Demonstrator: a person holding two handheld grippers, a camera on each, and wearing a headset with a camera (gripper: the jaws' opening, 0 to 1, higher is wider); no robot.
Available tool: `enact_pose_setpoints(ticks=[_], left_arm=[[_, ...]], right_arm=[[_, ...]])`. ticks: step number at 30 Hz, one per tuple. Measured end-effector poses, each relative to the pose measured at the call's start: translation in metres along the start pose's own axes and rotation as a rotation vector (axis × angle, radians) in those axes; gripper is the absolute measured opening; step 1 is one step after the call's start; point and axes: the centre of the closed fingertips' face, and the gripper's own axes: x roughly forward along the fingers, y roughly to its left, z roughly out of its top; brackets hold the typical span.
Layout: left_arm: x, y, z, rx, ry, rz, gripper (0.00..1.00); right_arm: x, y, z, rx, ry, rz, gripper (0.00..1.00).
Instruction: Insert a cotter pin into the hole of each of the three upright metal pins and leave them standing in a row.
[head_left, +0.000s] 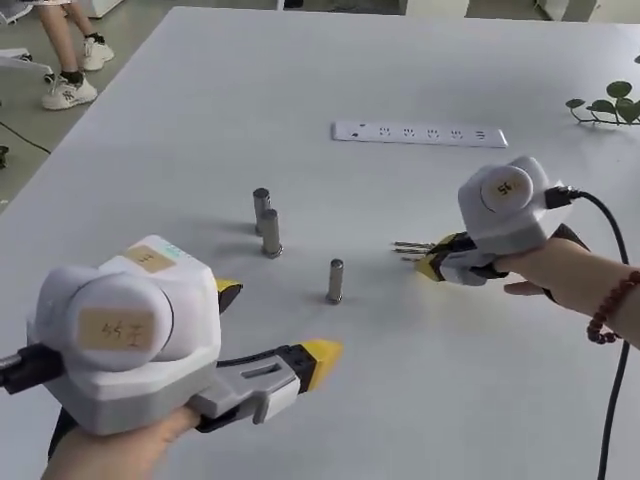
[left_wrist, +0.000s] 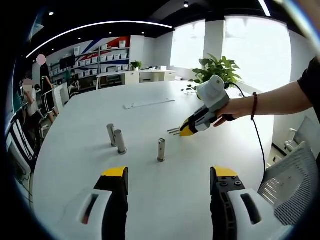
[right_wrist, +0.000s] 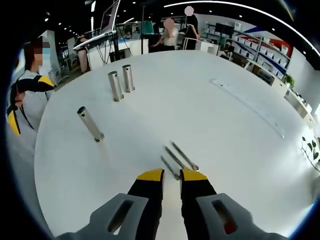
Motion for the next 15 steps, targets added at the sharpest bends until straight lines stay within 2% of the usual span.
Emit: enact_pose_setpoints(ticks=[2, 4, 7, 10, 12, 15], left_arm=[[0.0, 0.002, -0.001, -0.003, 0.001, 0.002, 0.65], [0.0, 0.003, -0.001, -0.004, 0.0, 0.005, 0.65], [0.0, 0.005, -0.002, -0.005, 0.002, 0.007, 0.65], [0.0, 0.007, -0.002, -0.006, 0.001, 0.012, 0.65], [0.0, 0.008, -0.001, -0.008, -0.002, 0.014, 0.65], [-0.001, 0.009, -0.001, -0.007, -0.003, 0.017, 0.65]], right_arm=[[-0.001, 0.002, 0.002, 0.009, 0.001, 0.014, 0.06], [-0.002, 0.008, 0.003, 0.062, 0.016, 0.046, 0.02], [-0.002, 0.005, 0.004, 0.046, 0.036, 0.052, 0.01], [-0.004, 0.006, 0.002, 0.109, 0.066, 0.089, 0.01], [0.001, -0.007, 0.003, 0.112, 0.08, 0.1, 0.0], [-0.002, 0.001, -0.003, 0.107, 0.098, 0.123, 0.0]])
